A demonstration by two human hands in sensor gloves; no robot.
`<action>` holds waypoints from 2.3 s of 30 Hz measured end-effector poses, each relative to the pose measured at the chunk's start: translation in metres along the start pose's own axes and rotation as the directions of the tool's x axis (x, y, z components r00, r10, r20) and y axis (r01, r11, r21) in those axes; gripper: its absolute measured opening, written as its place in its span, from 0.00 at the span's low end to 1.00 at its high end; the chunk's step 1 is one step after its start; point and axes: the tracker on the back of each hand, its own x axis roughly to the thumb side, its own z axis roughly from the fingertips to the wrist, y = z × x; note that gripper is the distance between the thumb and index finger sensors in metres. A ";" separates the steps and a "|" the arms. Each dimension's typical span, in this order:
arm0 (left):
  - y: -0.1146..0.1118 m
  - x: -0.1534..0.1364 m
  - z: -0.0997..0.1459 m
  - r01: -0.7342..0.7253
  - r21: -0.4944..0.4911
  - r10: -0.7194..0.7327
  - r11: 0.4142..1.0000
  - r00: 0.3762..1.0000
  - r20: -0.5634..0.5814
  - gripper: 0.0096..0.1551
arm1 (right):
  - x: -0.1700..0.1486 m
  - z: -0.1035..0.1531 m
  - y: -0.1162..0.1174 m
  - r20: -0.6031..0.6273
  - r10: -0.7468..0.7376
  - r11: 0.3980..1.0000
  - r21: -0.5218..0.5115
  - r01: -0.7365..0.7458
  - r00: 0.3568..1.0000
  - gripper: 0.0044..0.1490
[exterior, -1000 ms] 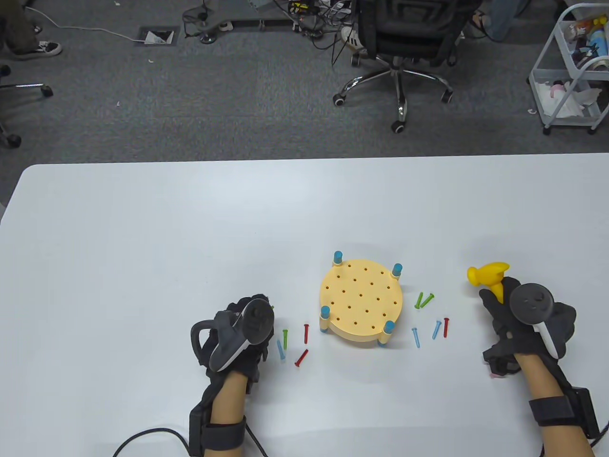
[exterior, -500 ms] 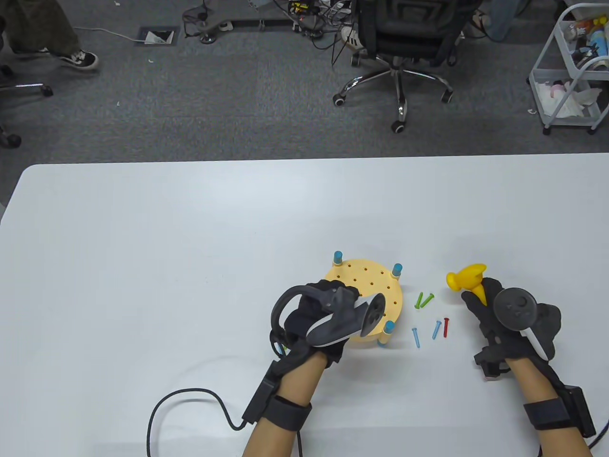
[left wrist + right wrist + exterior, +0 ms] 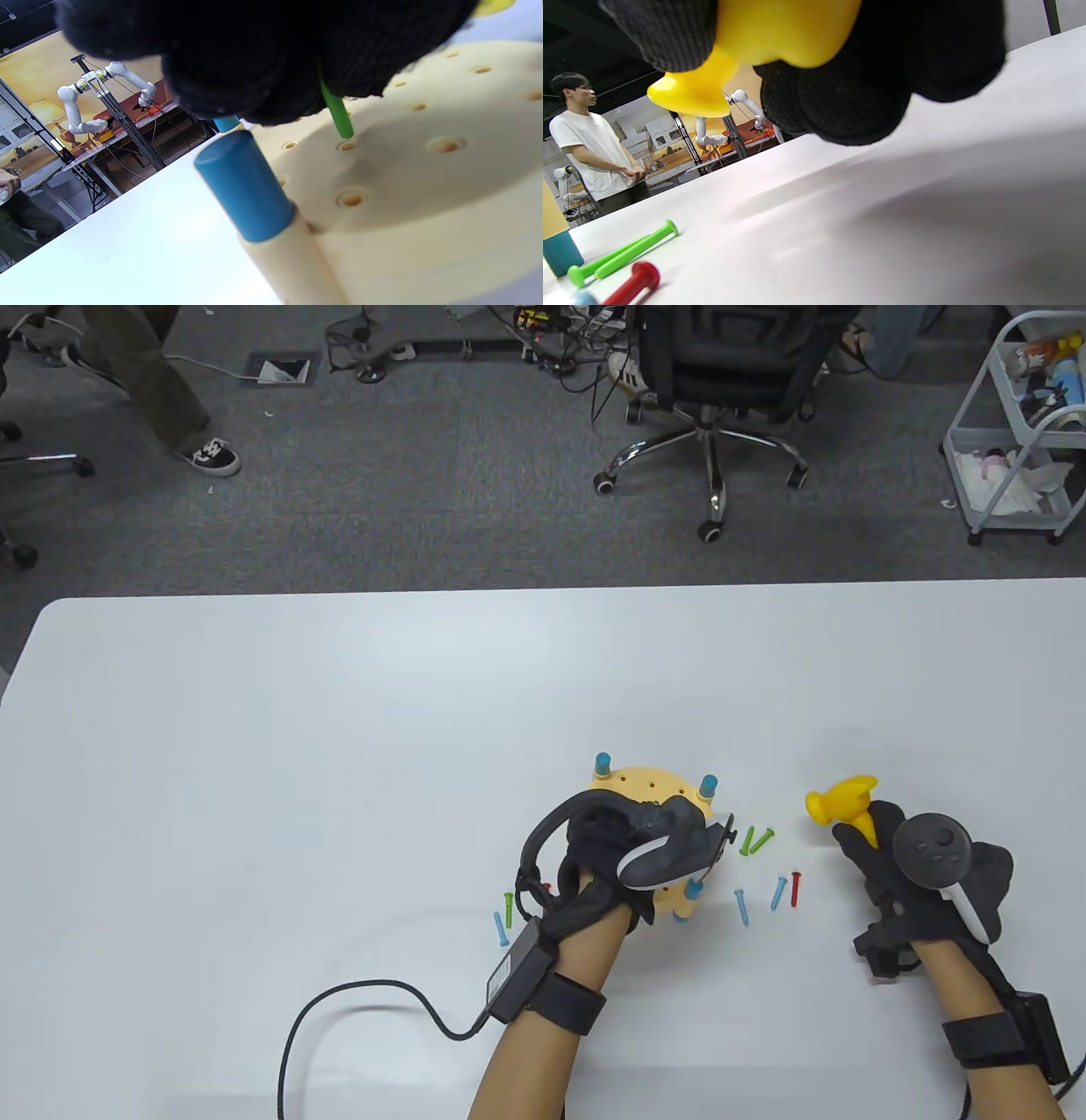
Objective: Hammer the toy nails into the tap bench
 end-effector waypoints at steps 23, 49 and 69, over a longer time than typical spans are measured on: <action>0.000 0.003 0.006 0.106 0.019 -0.106 0.994 0.994 0.016 0.22 | 0.005 0.002 0.004 0.024 0.034 0.999 0.014 -0.034 0.999 0.38; -0.095 -0.062 0.038 -0.613 0.258 0.627 0.747 0.778 0.033 0.36 | 0.032 0.017 0.002 0.147 -0.031 0.996 -0.074 0.042 0.989 0.38; -0.113 -0.056 0.037 -0.677 0.339 0.697 0.654 0.713 0.080 0.30 | 0.200 0.047 -0.014 0.622 0.252 0.967 -0.137 -0.214 0.741 0.40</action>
